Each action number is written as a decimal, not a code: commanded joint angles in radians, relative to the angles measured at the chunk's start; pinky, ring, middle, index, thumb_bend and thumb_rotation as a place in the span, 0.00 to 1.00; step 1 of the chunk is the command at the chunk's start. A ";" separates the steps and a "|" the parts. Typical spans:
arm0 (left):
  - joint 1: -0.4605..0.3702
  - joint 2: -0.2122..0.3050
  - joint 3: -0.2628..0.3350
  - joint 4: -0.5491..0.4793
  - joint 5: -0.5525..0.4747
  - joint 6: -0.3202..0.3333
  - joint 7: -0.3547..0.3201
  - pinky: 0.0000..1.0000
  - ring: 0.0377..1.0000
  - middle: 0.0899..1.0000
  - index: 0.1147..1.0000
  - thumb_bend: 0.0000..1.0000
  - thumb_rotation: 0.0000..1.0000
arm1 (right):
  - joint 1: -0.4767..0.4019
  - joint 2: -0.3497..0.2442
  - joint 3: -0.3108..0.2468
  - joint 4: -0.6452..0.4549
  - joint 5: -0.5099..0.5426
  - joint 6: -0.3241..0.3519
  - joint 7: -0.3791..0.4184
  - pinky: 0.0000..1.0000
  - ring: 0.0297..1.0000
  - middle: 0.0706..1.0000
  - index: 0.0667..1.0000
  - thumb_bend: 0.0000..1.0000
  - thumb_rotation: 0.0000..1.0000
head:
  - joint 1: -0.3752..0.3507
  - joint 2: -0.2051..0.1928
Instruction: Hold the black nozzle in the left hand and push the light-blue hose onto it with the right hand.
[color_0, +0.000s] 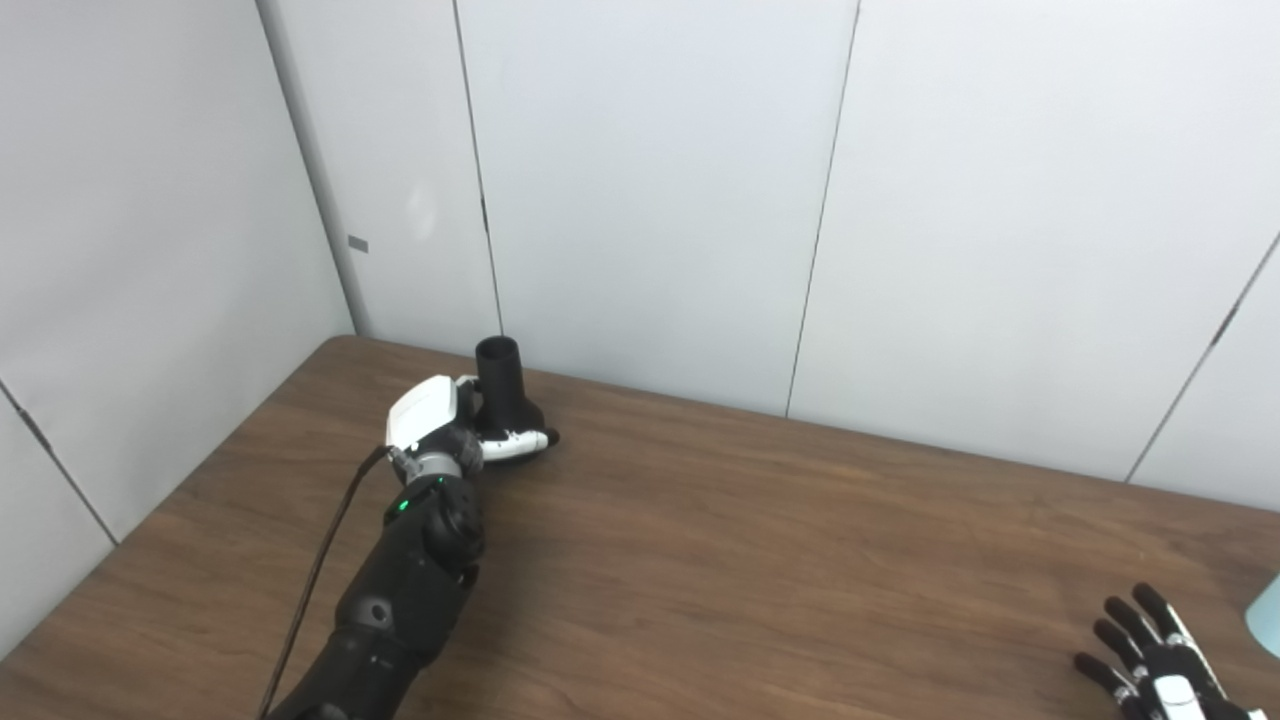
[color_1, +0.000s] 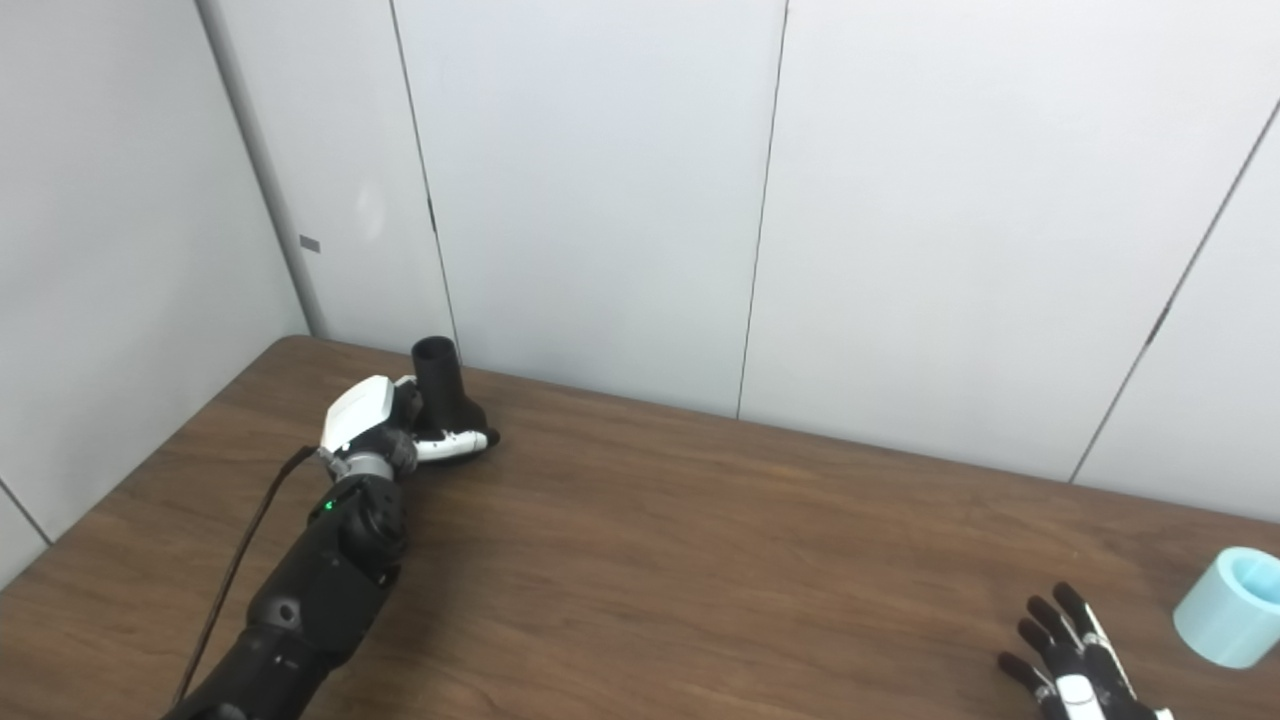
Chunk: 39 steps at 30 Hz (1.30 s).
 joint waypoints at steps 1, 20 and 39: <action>-0.062 0.006 0.011 -0.009 0.018 0.002 0.038 1.00 0.90 0.83 0.79 0.89 0.46 | -0.008 -0.002 0.005 -0.033 -0.001 -0.006 0.006 0.84 0.91 0.92 0.95 0.54 0.73 | 0.001 0.001; -0.080 0.015 -0.026 0.029 0.003 0.001 0.041 1.00 0.90 0.75 0.67 0.88 0.34 | -0.008 -0.006 0.004 -0.048 -0.017 0.002 -0.002 0.83 0.90 0.91 0.96 0.55 0.74 | 0.002 0.021; -0.069 0.023 -0.033 0.065 -0.065 -0.084 0.159 1.00 0.75 0.57 0.42 0.52 0.05 | -0.007 0.000 -0.002 -0.070 -0.029 0.026 -0.013 0.84 0.90 0.90 0.94 0.54 0.76 | 0.002 0.031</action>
